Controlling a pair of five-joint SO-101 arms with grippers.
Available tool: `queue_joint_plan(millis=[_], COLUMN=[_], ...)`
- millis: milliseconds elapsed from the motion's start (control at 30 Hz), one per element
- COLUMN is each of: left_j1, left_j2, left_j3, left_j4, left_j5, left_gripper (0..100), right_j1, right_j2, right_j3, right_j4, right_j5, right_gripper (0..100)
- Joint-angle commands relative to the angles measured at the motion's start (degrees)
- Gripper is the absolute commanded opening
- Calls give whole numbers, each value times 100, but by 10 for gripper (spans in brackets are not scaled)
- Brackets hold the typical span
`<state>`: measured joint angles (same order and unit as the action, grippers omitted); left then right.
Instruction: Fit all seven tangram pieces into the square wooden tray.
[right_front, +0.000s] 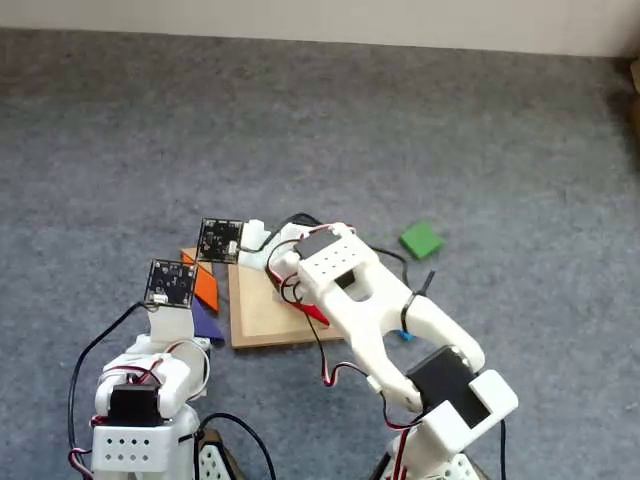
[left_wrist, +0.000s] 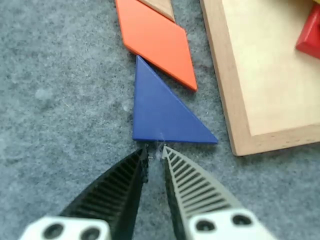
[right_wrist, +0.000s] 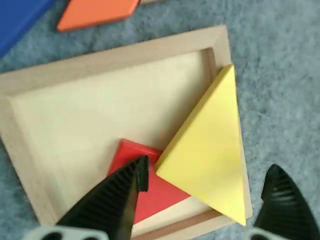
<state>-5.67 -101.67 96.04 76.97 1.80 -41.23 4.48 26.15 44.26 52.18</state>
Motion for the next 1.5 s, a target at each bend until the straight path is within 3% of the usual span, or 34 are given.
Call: queue_joint_plan(millis=[0,133,300,500,567,767,1033,1467], left_j1=[4,4,4,4,4,4,4,4], left_j2=[-268,-268,-268,-268,-268,-268,-268,-268], left_j3=[119,119,119,119,119,119,119,119], left_j4=[18,18,18,18,18,18,18,18], left_j5=[26,26,26,26,26,26,26,26], left_gripper=[67,67,67,67,67,67,67,67], right_j1=[-40,48,418,488,488,444,426,426], right_j2=[-646,-1393,-2132,-2387,-2396,-2352,-2352,-2202], right_j3=[-277,-224,-31,462,593,884,2053,2501], right_j4=[-66,66,989,1200,1191,673,-875,-1156], right_j5=[-70,-79,-369,-1952,-2338,-3095,-3200,-3200], right_gripper=[336,336,324,73,31,28,26,26])
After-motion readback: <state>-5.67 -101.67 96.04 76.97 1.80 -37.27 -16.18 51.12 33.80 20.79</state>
